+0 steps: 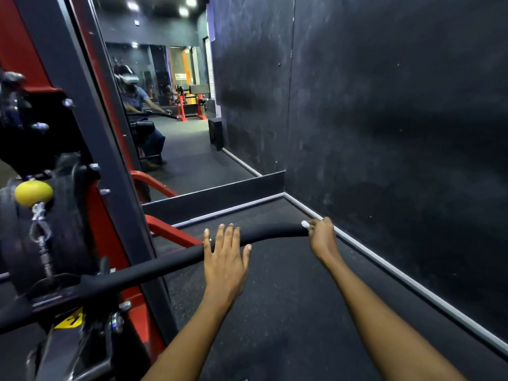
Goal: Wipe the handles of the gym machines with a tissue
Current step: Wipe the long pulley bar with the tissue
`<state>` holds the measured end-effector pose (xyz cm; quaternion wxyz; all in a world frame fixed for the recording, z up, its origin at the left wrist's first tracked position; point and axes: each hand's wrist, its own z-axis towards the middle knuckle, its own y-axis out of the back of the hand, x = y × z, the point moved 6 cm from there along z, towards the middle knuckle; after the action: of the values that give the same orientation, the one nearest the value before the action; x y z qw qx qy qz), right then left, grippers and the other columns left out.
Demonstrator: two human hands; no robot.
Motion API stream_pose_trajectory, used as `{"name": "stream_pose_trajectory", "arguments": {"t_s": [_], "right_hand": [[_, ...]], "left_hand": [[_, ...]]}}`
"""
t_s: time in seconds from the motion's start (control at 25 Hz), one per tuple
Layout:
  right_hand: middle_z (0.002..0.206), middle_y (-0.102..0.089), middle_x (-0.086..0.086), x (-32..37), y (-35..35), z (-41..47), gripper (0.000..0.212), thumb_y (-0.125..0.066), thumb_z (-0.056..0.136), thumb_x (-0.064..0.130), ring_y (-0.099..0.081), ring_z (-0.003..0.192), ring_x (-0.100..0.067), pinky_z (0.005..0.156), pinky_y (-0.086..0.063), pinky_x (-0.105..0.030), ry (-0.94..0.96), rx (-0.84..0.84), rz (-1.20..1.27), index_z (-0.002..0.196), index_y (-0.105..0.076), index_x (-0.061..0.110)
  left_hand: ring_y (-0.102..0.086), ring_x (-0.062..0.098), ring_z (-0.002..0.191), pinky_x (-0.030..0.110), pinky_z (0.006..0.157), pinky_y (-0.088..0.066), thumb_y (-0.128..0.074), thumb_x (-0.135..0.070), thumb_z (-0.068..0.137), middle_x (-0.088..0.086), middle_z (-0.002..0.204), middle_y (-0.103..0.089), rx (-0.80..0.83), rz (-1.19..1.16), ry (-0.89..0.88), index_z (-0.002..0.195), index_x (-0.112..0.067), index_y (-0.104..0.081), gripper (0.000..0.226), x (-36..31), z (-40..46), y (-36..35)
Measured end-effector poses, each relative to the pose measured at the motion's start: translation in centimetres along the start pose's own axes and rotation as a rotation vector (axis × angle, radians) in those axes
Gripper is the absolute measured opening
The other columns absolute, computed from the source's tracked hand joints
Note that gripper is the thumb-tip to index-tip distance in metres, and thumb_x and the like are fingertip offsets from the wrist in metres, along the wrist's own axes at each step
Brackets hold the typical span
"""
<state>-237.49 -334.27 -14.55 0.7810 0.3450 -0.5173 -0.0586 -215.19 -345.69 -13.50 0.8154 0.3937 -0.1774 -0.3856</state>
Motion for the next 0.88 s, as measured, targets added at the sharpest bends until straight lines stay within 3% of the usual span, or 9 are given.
{"name": "stream_pose_trajectory", "arguments": {"t_s": [0.08, 0.2, 0.32, 0.4, 0.56, 0.6, 0.68, 0.8, 0.88], "right_hand": [[0.104, -0.032, 0.002, 2.1, -2.2, -0.6, 0.023, -0.046, 0.091, 0.005, -0.031, 0.092, -0.012, 0.080, -0.027, -0.020, 0.123, 0.040, -0.058, 0.092, -0.043, 0.028], [0.102, -0.032, 0.005, 3.0, -3.8, -2.0, 0.038, -0.046, 0.091, 0.006, -0.035, 0.089, -0.013, 0.078, -0.031, -0.024, 0.326, 0.114, -0.050, 0.080, -0.036, 0.041], [0.090, -0.050, -0.003, -3.1, -0.2, 1.1, 0.021, -0.052, 0.087, 0.016, -0.046, 0.086, -0.020, 0.073, -0.034, -0.032, -0.042, -0.081, 0.204, 0.072, -0.044, 0.029], [0.096, -0.059, -0.013, -6.5, 0.3, 2.1, 0.005, -0.050, 0.084, 0.016, -0.056, 0.092, -0.030, 0.074, -0.035, -0.034, -0.372, -0.194, 0.288, 0.087, -0.054, 0.017], [0.092, -0.055, -0.007, -4.4, -2.2, 3.1, 0.016, -0.053, 0.088, 0.012, -0.055, 0.087, -0.024, 0.074, -0.040, -0.033, -0.092, -0.041, 0.059, 0.097, -0.060, 0.002], [0.095, -0.057, -0.010, -5.3, -1.7, 3.1, 0.017, -0.054, 0.088, 0.012, -0.056, 0.088, -0.027, 0.075, -0.042, -0.036, -0.136, -0.072, 0.060, 0.098, -0.062, 0.000], [0.115, -0.059, -0.024, -9.9, 0.2, 1.9, 0.028, -0.053, 0.092, 0.010, -0.058, 0.103, -0.036, 0.086, -0.045, -0.041, -0.510, -0.252, 0.085, 0.112, -0.061, -0.007], [0.134, -0.049, -0.019, -13.1, -3.1, -0.9, 0.035, -0.030, 0.097, -0.006, -0.055, 0.117, -0.031, 0.098, -0.043, -0.039, -0.878, -0.133, 0.891, 0.130, -0.042, -0.010], [0.098, -0.066, -0.013, -12.5, -4.8, -0.3, 0.030, -0.032, 0.093, -0.013, -0.069, 0.077, -0.022, 0.091, -0.050, -0.029, -0.943, -0.106, 1.212, 0.117, -0.052, -0.010]], "left_hand": [[-0.058, 0.029, 0.121, 0.048, 0.113, -0.009, -0.030, -0.040, 0.092, 0.012, 0.123, -0.066, 0.029, 0.004, -0.006, 0.118, -0.005, -0.067, 0.057, -1.0, 0.4, -0.6], [-0.060, 0.028, 0.119, 0.047, 0.110, -0.018, -0.031, -0.041, 0.091, 0.010, 0.121, -0.067, 0.041, 0.008, -0.027, 0.118, -0.006, -0.067, 0.057, -2.0, 0.9, -1.1], [-0.060, 0.028, 0.118, 0.046, 0.109, -0.019, -0.032, -0.040, 0.091, 0.010, 0.120, -0.067, 0.009, 0.007, -0.050, 0.119, -0.006, -0.066, 0.056, -1.9, 0.6, -1.6], [-0.059, 0.028, 0.119, 0.045, 0.110, -0.018, -0.032, -0.041, 0.092, 0.010, 0.121, -0.066, 0.005, 0.021, -0.055, 0.121, -0.007, -0.065, 0.056, -1.8, 0.3, -1.9], [-0.058, 0.027, 0.121, 0.044, 0.110, -0.017, -0.030, -0.042, 0.093, 0.008, 0.124, -0.065, 0.021, 0.029, -0.055, 0.124, -0.009, -0.063, 0.056, -1.7, -0.1, -2.6], [-0.058, 0.027, 0.121, 0.044, 0.110, -0.018, -0.031, -0.042, 0.093, 0.008, 0.123, -0.065, 0.015, 0.031, -0.061, 0.124, -0.009, -0.063, 0.055, -1.7, -0.1, -2.7], [-0.058, 0.027, 0.120, 0.044, 0.110, -0.020, -0.032, -0.041, 0.093, 0.008, 0.122, -0.065, 0.001, 0.029, -0.073, 0.124, -0.009, -0.063, 0.054, -1.6, -0.3, -2.7], [-0.058, 0.027, 0.120, 0.044, 0.110, -0.021, -0.032, -0.041, 0.093, 0.008, 0.121, -0.065, -0.015, 0.035, -0.081, 0.123, -0.008, -0.063, 0.054, -1.7, -0.6, -2.8], [-0.058, 0.027, 0.119, 0.044, 0.110, -0.022, -0.031, -0.041, 0.093, 0.009, 0.121, -0.065, -0.013, 0.039, -0.079, 0.123, -0.008, -0.063, 0.054, -1.8, -0.6, -2.9]]}}
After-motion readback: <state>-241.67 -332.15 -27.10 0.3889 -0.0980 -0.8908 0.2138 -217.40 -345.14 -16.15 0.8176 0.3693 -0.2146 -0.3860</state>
